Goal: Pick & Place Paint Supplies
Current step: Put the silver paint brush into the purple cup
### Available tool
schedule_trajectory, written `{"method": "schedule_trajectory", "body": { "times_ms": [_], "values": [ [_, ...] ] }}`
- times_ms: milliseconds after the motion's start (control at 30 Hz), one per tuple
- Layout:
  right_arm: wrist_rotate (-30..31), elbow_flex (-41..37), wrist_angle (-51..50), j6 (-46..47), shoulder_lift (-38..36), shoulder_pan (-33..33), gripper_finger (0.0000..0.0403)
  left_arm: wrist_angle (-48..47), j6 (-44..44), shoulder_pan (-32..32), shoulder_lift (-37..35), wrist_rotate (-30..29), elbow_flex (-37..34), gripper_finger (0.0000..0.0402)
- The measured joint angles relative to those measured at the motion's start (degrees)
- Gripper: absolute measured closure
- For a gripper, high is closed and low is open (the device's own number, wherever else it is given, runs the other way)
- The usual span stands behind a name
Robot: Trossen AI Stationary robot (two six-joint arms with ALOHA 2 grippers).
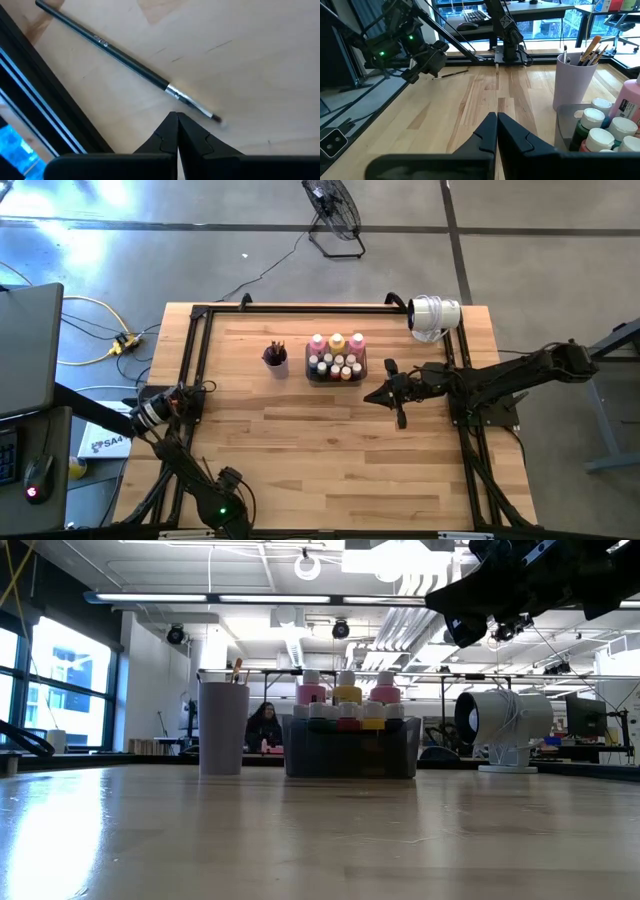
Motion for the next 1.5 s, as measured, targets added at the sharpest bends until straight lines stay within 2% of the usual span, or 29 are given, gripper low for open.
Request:
{"method": "schedule_trajectory", "body": {
  "times_ms": [133,467,533,700,767,867,1033,1333,1500],
  "values": [
    [0.2,0.0,0.0,0.0,0.0,0.0,0.0399,0.5,0.1,0.9,-0.1,-1.9,0.0,0.0402],
    [0.2,0.0,0.3,0.0,0.0,0.0,0.0399,-0.2,3.1,4.9,-0.2,-13.9,0.3,0.0402],
    [0.2,0.0,0.2,0.0,0.0,0.0,0.0399,-0.9,3.2,5.6,-0.2,-17.9,0.3,0.0402],
    [0.2,0.0,0.3,0.0,0.0,0.0,0.0399,-3.0,3.2,7.2,-1.3,-33.6,-0.2,0.0401],
    [0.2,0.0,0.4,0.0,0.0,0.0,0.0399,-5.4,3.2,7.9,-3.1,-37.6,-0.2,0.0401],
    [0.1,0.0,0.5,0.1,0.0,0.0,0.0399,-7.9,5.4,7.9,-6.1,-39.9,0.7,0.0402],
    [-0.7,0.0,0.5,0.2,0.0,0.0,0.0399,-11.0,11.5,8.5,-9.8,-37.2,2.3,0.0401],
    [-1.2,0.0,0.4,0.2,0.0,0.0,0.0399,-14.4,1.6,8.3,-10.3,-27.1,2.3,0.0401],
    [-1.3,0.0,0.3,0.1,0.0,0.0,0.0399,-14.6,-0.1,8.3,-10.4,-11.0,2.3,0.0402]
  ]
}}
